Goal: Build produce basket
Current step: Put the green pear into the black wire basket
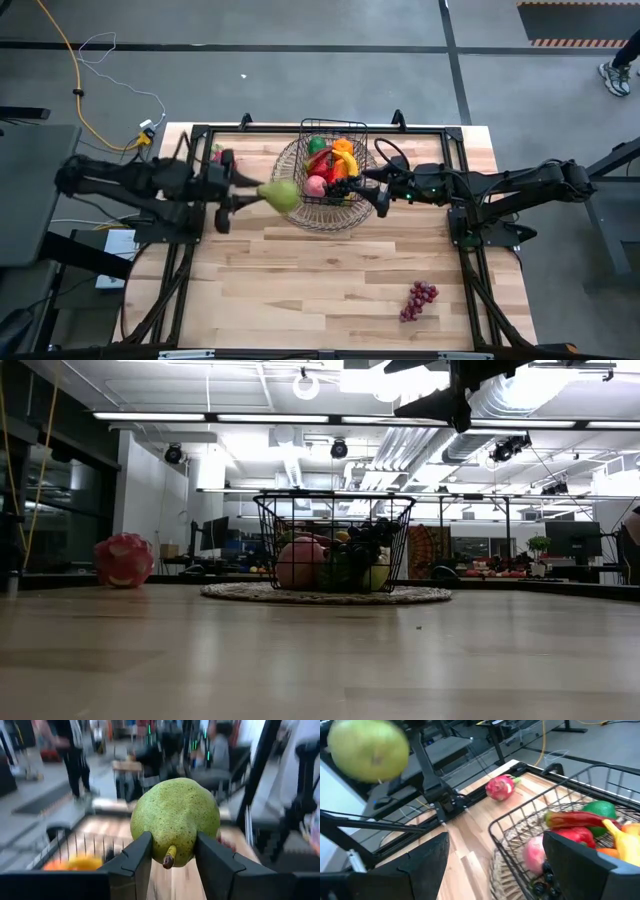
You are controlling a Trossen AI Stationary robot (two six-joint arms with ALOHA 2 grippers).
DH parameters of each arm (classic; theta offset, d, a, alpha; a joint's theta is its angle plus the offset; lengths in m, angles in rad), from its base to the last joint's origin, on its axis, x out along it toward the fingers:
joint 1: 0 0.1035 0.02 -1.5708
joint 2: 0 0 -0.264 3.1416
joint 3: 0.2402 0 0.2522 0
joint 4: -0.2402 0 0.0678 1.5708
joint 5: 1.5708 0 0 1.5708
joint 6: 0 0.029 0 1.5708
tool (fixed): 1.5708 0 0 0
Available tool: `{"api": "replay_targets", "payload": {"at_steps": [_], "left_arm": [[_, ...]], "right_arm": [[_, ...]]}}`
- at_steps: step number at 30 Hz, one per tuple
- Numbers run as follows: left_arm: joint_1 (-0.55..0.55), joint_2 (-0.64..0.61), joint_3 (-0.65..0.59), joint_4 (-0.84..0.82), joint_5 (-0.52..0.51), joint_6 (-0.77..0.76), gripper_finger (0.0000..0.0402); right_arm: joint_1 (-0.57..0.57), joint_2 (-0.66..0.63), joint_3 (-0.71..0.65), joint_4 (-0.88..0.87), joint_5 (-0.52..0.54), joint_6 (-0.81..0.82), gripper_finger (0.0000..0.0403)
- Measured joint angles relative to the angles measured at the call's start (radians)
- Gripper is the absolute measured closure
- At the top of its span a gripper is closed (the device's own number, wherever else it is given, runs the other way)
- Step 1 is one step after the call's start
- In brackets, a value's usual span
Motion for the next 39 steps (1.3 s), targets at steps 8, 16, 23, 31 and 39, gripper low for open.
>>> {"api": "replay_targets", "payload": {"at_steps": [8,16,23,31,39], "left_arm": [[0.243,0.063,-0.164,0.423,0.218,-0.096,0.0275],[0.295,0.191,-0.184,0.547,0.266,-0.153,0.0275],[0.295,0.256,-0.184,0.599,0.261,-0.149,0.0275],[0.341,0.421,-0.039,0.471,0.257,-0.1,0.0275],[0.475,0.723,0.297,0.048,0.155,0.041,0.0275]], "right_arm": [[0.0,0.0,0.0,0.107,-0.063,-0.082,0.0091],[0.0,0.0,0.0,0.196,-0.059,-0.21,0.0091],[0.0,0.0,0.0,0.214,-0.059,-0.228,0.0091],[0.0,0.0,0.0,0.305,-0.058,-0.193,0.0091],[0.0,0.0,0.0,0.306,-0.032,-0.226,0.0091]]}}
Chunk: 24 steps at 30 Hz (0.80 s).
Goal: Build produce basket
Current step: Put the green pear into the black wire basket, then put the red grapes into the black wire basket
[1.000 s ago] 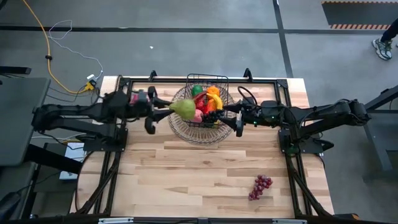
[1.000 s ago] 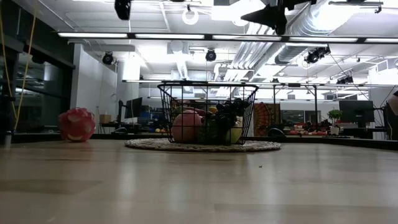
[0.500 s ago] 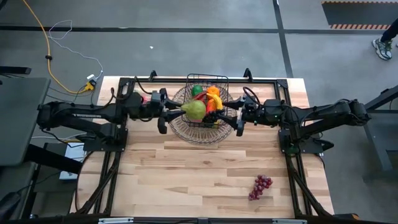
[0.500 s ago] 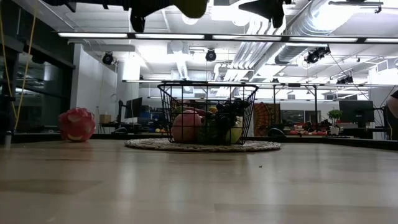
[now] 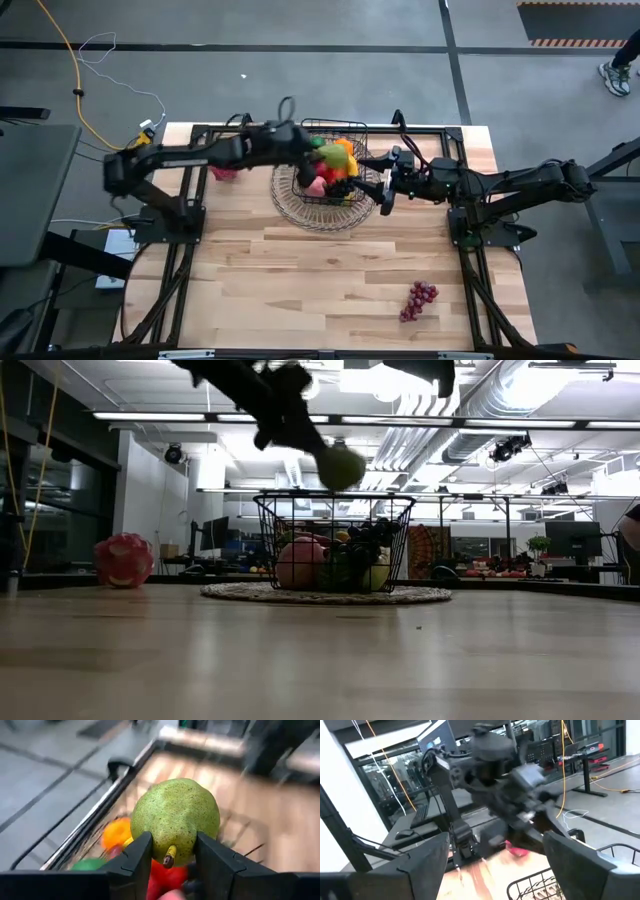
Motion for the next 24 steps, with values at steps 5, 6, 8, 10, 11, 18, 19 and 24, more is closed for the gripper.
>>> {"api": "replay_targets", "payload": {"at_steps": [5,6,8,10,11,18,19,24], "left_arm": [[0.029,0.135,0.094,-0.123,0.01,0.079,0.0275],[0.029,0.152,0.098,-0.123,0.012,0.087,0.0274],[0.028,0.177,0.098,-0.125,0.014,0.095,0.027],[0.027,0.196,0.098,-0.124,0.022,0.095,0.0262],[0.027,0.202,0.098,-0.128,0.028,0.095,0.0258],[0.027,0.214,0.098,-0.13,0.005,0.095,0.0209],[0.027,0.214,0.098,-0.131,0.002,0.094,0.0201],[0.027,0.162,0.098,-0.136,0.002,0.074,0.0154]], "right_arm": [[0.0,0.0,0.0,0.0,0.0,0.0,0.0091],[0.0,0.0,0.0,0.0,0.0,0.0,0.0091],[0.0,0.0,0.0,0.0,0.012,0.0,0.0091],[0.0,0.0,0.0,-0.001,0.026,0.0,0.0091],[0.0,0.0,0.0,-0.001,0.027,0.0,0.0091],[0.0,0.0,0.0,-0.001,0.027,-0.003,0.0091],[0.0,0.0,0.0,-0.001,0.027,-0.003,0.0091],[0.0,0.0,0.0,-0.001,0.027,-0.003,0.0091]]}}
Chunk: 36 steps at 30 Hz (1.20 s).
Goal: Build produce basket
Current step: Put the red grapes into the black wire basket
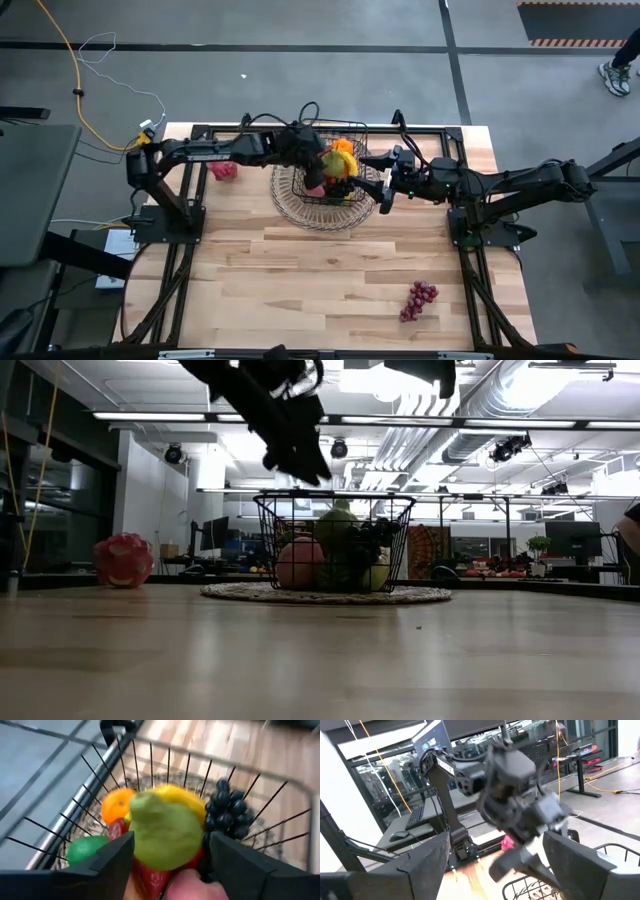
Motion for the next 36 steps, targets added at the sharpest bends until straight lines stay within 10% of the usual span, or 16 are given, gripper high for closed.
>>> {"api": "replay_targets", "payload": {"at_steps": [13,25,36], "left_arm": [[-0.001,-0.387,-0.07,-0.025,0.049,-0.144,0.0113],[-0.124,-0.856,-0.577,0.482,-0.016,-0.301,0.0112],[-0.152,-0.965,-0.667,0.557,-0.034,-0.269,0.0112]], "right_arm": [[0.0,0.0,0.0,0.0,0.0,0.0,0.0091],[0.0,0.0,0.0,0.0,0.0,0.0,0.0091],[0.0,0.0,0.0,-0.014,0.0,0.124,0.0091]]}}
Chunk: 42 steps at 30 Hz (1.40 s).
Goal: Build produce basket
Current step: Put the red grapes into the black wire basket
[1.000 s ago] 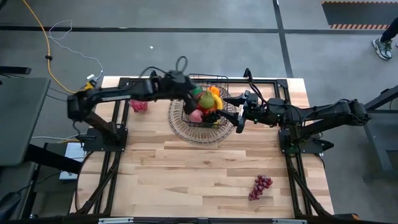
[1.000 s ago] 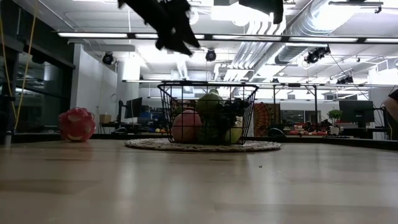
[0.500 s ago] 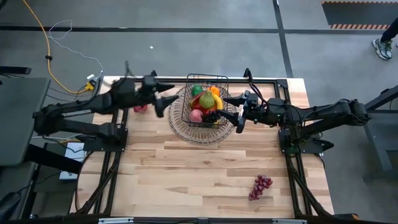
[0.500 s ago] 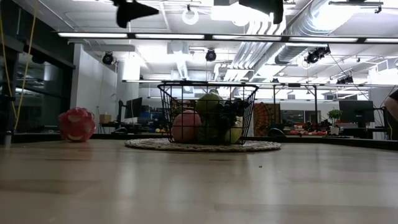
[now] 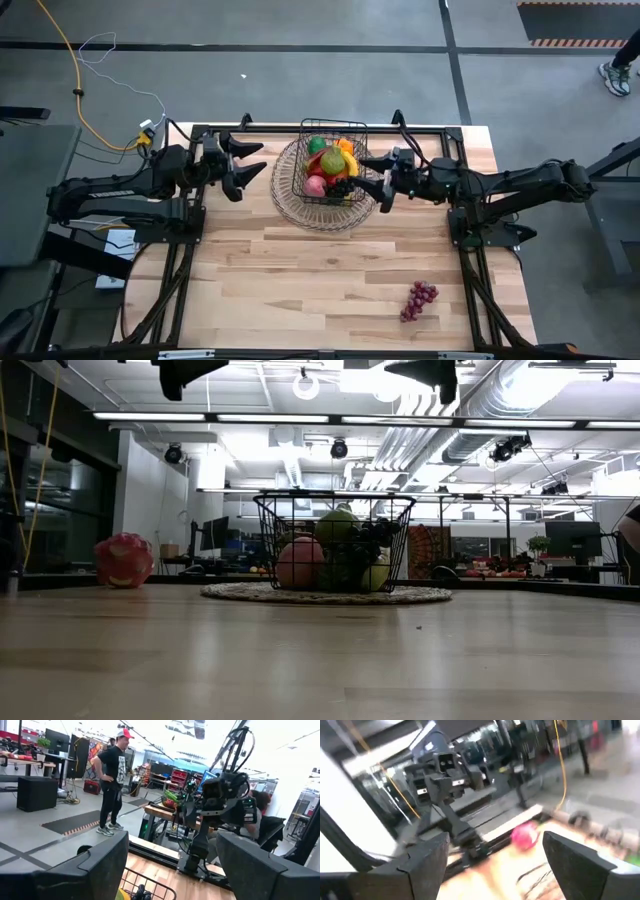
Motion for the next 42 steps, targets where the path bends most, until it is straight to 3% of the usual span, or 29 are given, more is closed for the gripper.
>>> {"api": "replay_targets", "payload": {"at_steps": [3,9,16,24,29,42], "left_arm": [[0.0,0.004,0.0,-0.001,0.0,0.0,0.0112],[0.0,0.012,0.0,-0.008,0.0,0.0,0.0112],[-0.001,0.018,0.0,-0.01,0.001,0.0,0.0112],[0.0,0.018,0.0,-0.016,0.004,0.0,0.0112],[0.0,0.018,0.0,-0.032,0.005,0.0,0.0112],[0.0,0.018,0.0,-0.032,0.006,0.0,0.0112]], "right_arm": [[-0.006,0.0,0.01,-0.13,-0.04,0.258,0.0091],[0.057,0.012,0.046,-0.626,-0.33,0.674,0.0091],[0.371,0.05,0.045,-1.008,-0.431,1.205,0.0091],[0.673,0.165,0.045,-1.13,-0.433,1.797,0.0091],[0.715,0.254,0.045,-1.151,-0.451,1.899,0.0091],[0.692,0.414,0.045,-1.106,-0.506,1.893,0.0091]]}}
